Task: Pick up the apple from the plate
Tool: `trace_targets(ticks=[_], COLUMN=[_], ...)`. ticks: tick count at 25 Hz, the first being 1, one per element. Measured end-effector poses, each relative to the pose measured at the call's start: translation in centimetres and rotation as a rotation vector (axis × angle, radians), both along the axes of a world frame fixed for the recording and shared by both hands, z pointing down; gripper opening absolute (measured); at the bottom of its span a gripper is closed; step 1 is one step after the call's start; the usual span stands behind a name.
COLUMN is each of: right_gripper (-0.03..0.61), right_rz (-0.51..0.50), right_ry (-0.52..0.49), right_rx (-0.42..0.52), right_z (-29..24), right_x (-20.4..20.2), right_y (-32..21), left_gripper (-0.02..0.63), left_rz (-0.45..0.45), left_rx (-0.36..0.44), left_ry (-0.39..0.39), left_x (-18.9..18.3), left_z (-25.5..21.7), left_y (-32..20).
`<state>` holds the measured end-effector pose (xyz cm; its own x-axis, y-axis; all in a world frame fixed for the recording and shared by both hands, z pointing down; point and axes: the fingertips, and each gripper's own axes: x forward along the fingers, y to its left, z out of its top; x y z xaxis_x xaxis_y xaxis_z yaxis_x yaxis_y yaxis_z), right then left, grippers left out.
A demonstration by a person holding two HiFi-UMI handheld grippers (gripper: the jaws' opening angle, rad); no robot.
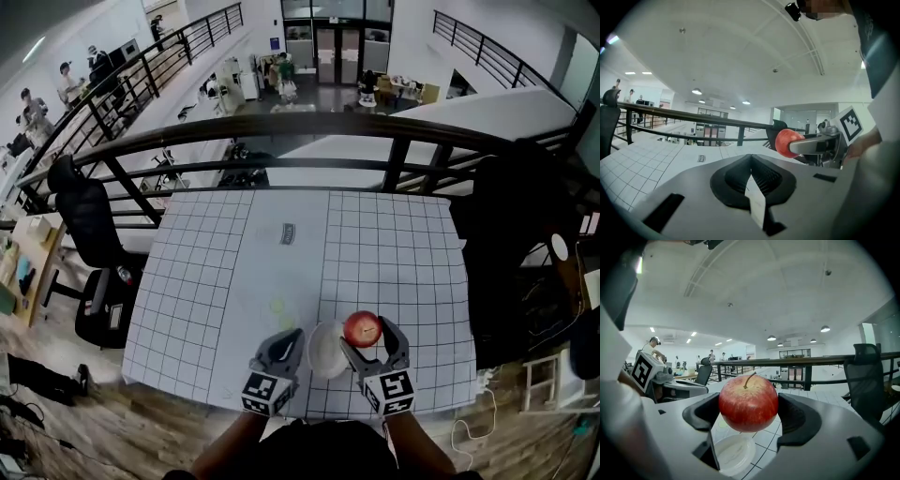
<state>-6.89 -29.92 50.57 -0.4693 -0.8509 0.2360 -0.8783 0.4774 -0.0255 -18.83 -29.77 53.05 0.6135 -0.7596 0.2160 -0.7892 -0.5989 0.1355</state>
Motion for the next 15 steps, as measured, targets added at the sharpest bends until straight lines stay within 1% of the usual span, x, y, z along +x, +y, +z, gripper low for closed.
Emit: trace_targets(ticks=[2, 5, 9, 15], right_gripper=[0.397, 0.397, 0.397, 0.397], right_rz=[0.011, 0.029, 0.075, 0.107], right_ry=[-0.01, -0.01, -0.029, -0.046], right_rx=[0.033, 0.075, 0.118, 0.142], right_z=[-1.5, -3.1, -4.7, -5.8], right_x=[0.4, 1.1, 2.2, 2.8], right_y=[0.1, 0.2, 0.5, 0.8], left_gripper=[0.023, 0.023, 0.022, 0.023], left_rz=[-0.016, -0.009, 0.003, 0.021], left_rx=[0.011, 0.023, -0.019, -0.003], left_ry=[0.024, 0.035, 0.071, 0.051], left_x=[0.1, 0.8, 1.7, 2.3], left_z=[-1.4, -2.8, -4.3, -5.0], left_y=[-0.5, -0.8, -0.8, -0.4])
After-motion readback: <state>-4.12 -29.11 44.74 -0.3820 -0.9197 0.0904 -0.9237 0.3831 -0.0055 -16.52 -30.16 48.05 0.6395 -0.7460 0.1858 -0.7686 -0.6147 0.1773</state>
